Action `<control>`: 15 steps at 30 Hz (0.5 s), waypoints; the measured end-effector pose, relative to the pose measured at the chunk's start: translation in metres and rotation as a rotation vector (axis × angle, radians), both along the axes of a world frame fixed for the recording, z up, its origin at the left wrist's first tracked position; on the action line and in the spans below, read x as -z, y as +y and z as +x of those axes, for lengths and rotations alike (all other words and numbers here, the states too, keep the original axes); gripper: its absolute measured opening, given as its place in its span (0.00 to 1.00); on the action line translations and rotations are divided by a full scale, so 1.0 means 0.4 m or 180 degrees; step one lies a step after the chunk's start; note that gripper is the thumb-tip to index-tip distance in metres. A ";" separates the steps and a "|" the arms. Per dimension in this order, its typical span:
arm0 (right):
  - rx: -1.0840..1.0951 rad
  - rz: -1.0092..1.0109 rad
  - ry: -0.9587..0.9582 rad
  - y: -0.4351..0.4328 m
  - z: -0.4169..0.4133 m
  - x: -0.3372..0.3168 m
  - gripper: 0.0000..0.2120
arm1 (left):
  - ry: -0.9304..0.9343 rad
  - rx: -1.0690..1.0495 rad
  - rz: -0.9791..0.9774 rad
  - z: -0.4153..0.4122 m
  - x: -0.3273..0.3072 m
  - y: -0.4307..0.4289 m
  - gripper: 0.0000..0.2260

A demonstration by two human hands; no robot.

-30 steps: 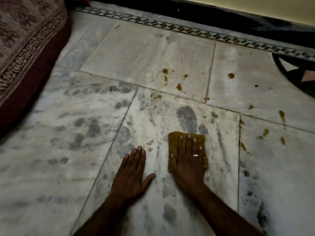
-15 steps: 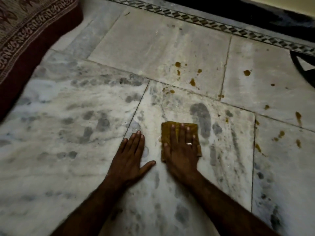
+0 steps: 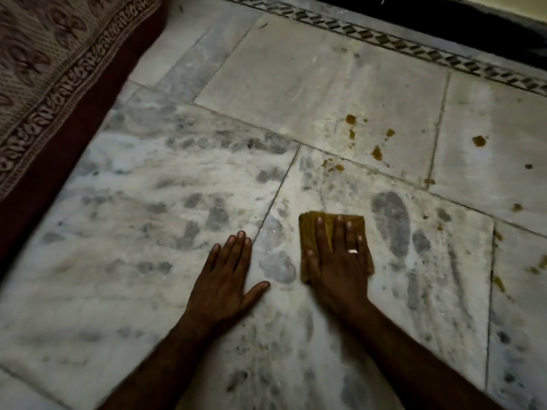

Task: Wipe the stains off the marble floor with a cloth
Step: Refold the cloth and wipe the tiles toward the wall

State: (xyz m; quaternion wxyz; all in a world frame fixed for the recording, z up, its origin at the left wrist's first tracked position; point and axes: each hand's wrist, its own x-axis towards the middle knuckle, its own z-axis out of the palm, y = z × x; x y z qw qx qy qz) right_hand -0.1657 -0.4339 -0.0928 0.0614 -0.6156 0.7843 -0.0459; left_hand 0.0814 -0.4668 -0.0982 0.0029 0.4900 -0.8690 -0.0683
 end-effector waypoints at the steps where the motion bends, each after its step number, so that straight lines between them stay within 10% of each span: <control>1: -0.0032 -0.0005 -0.0012 -0.042 0.029 0.001 0.32 | -0.0003 -0.0042 0.0023 0.009 0.001 -0.001 0.39; 15: -0.1275 -0.0171 -0.0004 0.058 0.147 -0.006 0.31 | -0.0039 -0.0423 0.0129 0.187 -0.012 -0.007 0.37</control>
